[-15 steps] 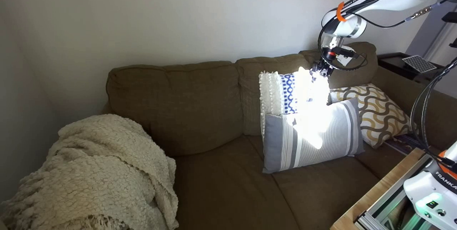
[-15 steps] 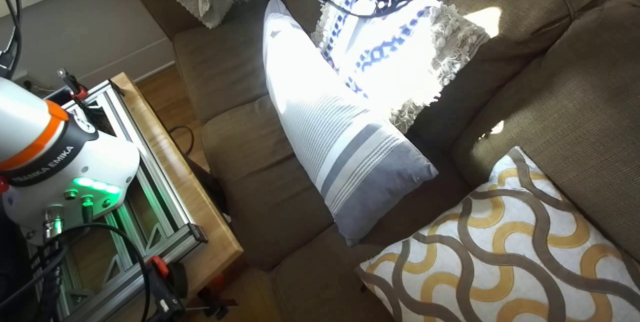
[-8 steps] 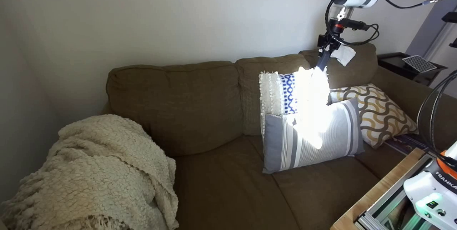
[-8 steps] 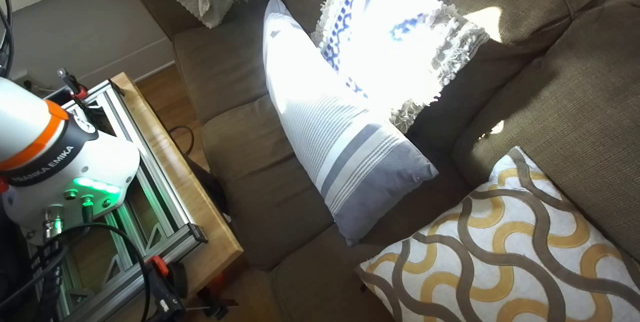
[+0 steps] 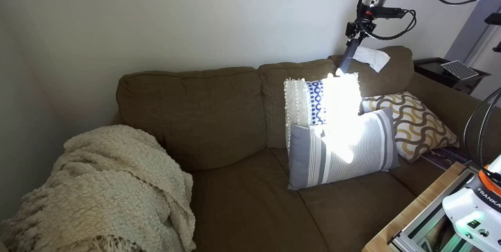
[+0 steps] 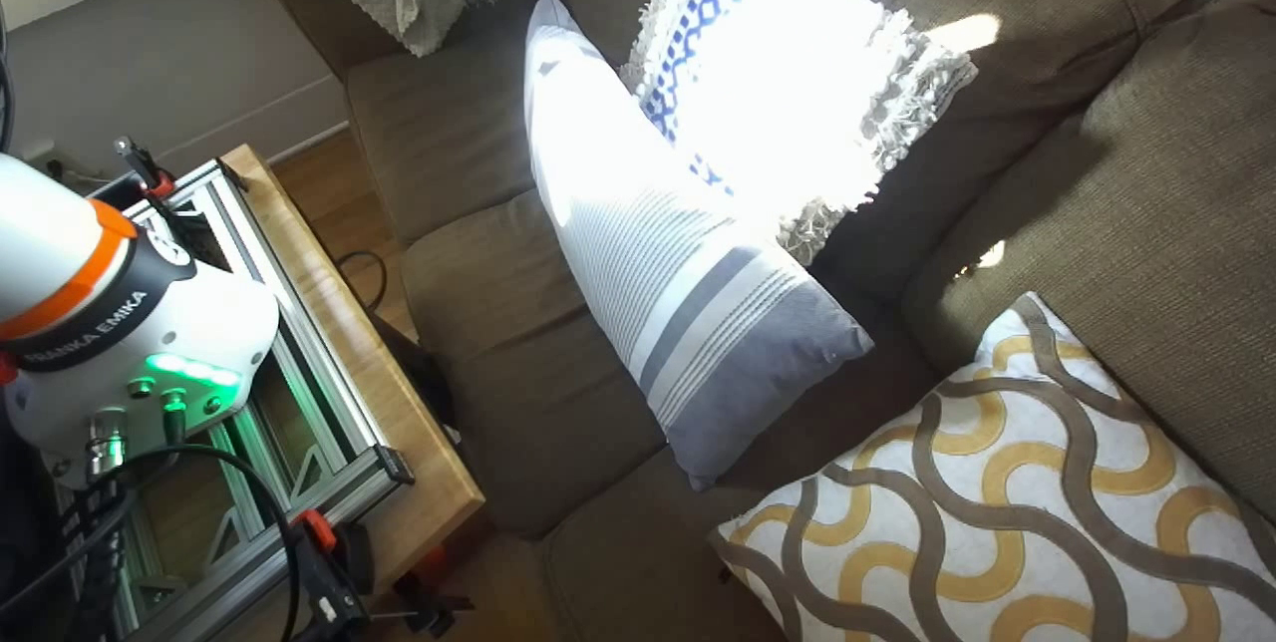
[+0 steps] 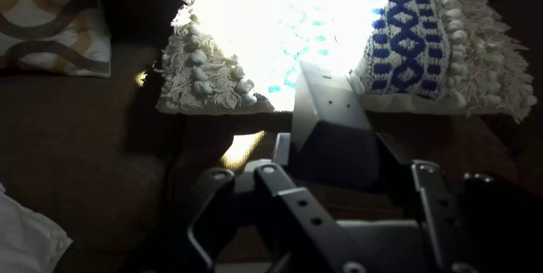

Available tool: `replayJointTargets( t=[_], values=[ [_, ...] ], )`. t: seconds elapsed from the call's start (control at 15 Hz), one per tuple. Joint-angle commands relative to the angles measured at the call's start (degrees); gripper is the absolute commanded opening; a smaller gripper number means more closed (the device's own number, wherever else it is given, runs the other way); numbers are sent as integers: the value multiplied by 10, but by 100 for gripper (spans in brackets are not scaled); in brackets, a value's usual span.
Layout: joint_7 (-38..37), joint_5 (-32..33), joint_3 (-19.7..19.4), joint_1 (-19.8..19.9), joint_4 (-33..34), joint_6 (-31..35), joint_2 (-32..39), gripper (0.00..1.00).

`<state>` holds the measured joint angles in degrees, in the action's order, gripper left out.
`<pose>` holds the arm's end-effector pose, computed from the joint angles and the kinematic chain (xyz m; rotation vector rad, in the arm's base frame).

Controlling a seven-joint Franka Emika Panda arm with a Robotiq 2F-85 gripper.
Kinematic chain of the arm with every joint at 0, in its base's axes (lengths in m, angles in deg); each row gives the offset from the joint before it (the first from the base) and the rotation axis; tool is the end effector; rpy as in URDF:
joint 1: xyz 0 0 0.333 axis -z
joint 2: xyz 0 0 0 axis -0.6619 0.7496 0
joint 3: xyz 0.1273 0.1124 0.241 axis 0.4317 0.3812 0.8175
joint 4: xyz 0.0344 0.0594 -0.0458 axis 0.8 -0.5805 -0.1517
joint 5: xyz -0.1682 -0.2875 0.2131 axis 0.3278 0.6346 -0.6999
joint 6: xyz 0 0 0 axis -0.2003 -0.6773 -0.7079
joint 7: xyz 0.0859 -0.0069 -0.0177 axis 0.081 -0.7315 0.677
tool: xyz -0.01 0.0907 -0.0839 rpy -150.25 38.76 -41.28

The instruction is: Remove the black remote from behind the grey pillow and put it on the white and blue pillow

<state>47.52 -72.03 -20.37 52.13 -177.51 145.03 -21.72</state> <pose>0.6218 -0.1699 0.4251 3.0982 -0.3058 0.2427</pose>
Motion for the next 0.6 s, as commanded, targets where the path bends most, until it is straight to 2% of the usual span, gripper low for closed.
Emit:
replayJointTargets(
  t=[0.0,0.2,0.53],
  values=[
    [-26,42,-11,-19,-52,74,-14,27],
    [-45,59,-13,-25,-103,147,-18,27],
    [-82,105,-27,-36,-200,334,-26,27]
  ],
)
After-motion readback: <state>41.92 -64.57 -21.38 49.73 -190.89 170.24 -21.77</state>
